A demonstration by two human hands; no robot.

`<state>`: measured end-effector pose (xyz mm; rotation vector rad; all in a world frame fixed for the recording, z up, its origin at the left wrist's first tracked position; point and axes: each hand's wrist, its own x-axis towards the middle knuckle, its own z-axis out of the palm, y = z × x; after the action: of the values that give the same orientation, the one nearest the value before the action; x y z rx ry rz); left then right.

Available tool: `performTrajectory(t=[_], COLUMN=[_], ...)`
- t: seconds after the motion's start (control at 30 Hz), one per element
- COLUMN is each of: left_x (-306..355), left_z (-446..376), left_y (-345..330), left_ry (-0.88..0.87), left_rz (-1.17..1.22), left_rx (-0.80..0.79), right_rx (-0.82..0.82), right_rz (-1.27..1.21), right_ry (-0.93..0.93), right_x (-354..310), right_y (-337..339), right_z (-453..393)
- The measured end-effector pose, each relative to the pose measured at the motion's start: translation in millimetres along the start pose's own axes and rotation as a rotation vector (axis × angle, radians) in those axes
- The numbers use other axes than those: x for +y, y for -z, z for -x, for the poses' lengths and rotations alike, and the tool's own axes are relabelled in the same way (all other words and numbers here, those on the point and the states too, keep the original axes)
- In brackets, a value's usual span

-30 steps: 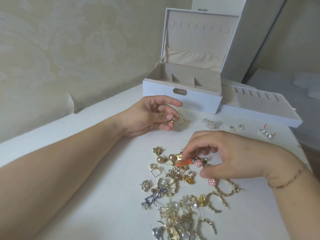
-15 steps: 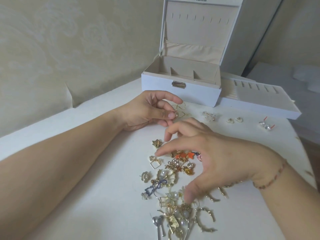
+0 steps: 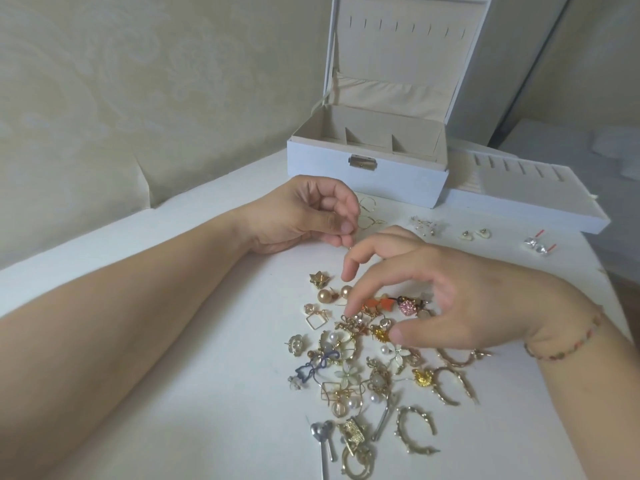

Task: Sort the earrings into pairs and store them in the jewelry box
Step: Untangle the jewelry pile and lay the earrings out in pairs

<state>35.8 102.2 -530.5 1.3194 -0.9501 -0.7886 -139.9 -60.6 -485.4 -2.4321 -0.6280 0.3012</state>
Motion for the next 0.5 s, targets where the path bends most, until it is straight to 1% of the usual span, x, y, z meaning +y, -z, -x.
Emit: performTrajectory(t=[0.07,0.13,0.2,0.3,0.37,0.4,0.43,0.5], left_x=[-0.8,-1.3,-1.6,-1.6,-2.1,-2.6,-2.6,-1.3], left_z=[-0.5,-0.9,-1.0,-0.6,-0.3,-0.2,0.2,0.7], left_y=[0.2,-0.1,-1.0,-2.5,-1.9,-1.5,-1.3,-1.5], left_ry=[-0.005,-0.012,-0.021,-0.027,-0.030,-0.033,-0.036,-0.035], left_rz=[-0.021,-0.069,-0.117,-0.132,-0.120,-0.110,-0.096,-0.051], left_rx=[-0.005,0.006,0.020,0.030,0.033,0.030,0.023,0.006], right_rx=[0.025,0.118,0.285,0.558,0.665,0.668,0.628,0.448], right_rz=[0.026,0.051,0.051,-0.030,-0.079,-0.091,-0.097,-0.117], right_ry=[-0.018,-0.048,-0.092,-0.189,-0.240,-0.257,-0.273,-0.291], right_x=[4.6,14.2,26.1,45.2,52.9,54.3,53.2,47.2], right_y=[4.9,10.2,15.0,20.8,24.1,25.0,25.3,24.2], right_z=[3.5,7.0,9.3,11.9,14.2,16.1,17.5,19.6])
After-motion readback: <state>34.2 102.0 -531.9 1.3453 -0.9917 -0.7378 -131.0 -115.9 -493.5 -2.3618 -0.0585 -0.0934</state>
